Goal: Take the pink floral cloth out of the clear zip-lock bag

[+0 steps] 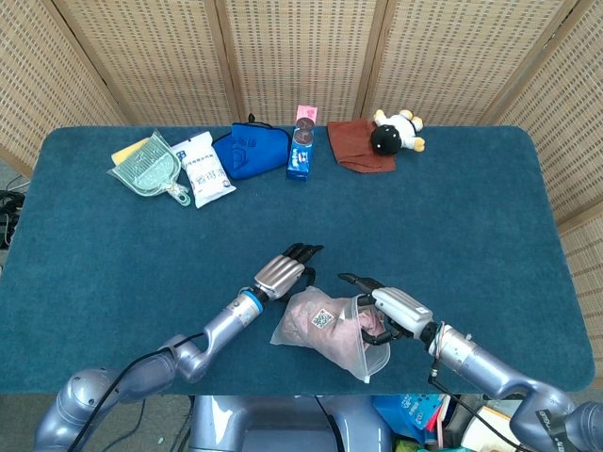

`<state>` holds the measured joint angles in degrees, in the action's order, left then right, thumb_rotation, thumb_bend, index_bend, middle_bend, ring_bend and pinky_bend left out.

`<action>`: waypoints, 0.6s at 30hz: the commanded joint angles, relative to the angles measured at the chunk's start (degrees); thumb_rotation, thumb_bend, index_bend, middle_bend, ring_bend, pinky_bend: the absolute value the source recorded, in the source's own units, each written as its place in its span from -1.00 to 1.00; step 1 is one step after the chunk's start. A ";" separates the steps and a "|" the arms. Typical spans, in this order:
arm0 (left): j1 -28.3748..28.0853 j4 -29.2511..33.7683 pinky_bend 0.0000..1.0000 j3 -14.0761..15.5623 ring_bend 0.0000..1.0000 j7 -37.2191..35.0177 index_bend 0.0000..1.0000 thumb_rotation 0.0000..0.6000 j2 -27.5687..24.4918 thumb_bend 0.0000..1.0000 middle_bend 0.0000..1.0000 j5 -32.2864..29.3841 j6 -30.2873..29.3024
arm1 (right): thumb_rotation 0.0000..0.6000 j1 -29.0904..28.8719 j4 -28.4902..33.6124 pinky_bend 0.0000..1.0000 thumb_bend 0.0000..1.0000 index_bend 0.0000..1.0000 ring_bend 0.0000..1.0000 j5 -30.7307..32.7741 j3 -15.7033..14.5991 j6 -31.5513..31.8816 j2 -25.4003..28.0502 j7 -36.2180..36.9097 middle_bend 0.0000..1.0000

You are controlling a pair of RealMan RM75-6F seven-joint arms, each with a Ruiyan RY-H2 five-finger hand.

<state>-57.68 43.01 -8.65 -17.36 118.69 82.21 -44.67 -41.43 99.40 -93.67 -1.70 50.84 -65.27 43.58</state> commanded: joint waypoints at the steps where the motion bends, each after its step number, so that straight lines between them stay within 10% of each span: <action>1: 0.01 0.06 -1.00 -0.05 -1.00 0.20 0.20 1.00 0.00 0.00 -1.00 -0.05 -0.05 | 1.00 -0.02 0.04 -1.00 0.82 0.42 -1.00 0.00 -0.04 0.05 0.02 -0.02 -1.00; 18: 1.27 1.78 -1.00 -0.92 -1.00 1.15 0.29 1.00 -2.70 0.00 -1.00 -0.85 -1.81 | 1.00 0.44 -0.01 -1.00 0.83 0.43 -1.00 0.86 0.57 1.99 0.91 -0.21 -1.00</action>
<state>-56.88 44.43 -9.48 -16.11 116.94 81.47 -45.96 -41.17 99.34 -93.00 -1.46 52.26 -64.72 43.36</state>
